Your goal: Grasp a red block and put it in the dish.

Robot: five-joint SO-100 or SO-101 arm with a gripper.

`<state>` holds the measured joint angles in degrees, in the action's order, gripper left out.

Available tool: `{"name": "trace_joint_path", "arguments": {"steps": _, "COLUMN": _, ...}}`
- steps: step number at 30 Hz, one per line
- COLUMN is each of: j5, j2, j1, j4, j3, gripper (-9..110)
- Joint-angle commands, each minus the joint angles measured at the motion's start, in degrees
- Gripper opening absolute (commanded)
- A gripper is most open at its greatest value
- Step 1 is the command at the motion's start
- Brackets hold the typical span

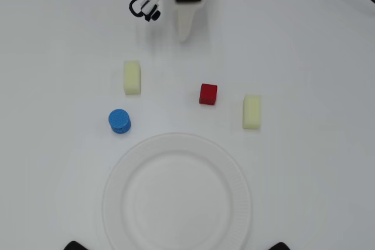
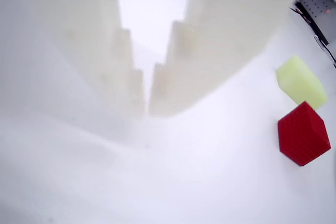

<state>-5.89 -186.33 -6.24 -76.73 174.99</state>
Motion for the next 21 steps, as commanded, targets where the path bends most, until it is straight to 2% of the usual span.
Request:
{"name": "trace_joint_path", "arguments": {"steps": 1, "j5": -2.1, "j2": -11.4, "j1": -1.4, "j4": -4.6, "j3": 6.0, "gripper": 0}}
{"name": "trace_joint_path", "arguments": {"steps": 21, "j5": -4.6, "j2": -11.3, "j1": 1.1, "j4": -5.0, "j3": 1.5, "gripper": 0}}
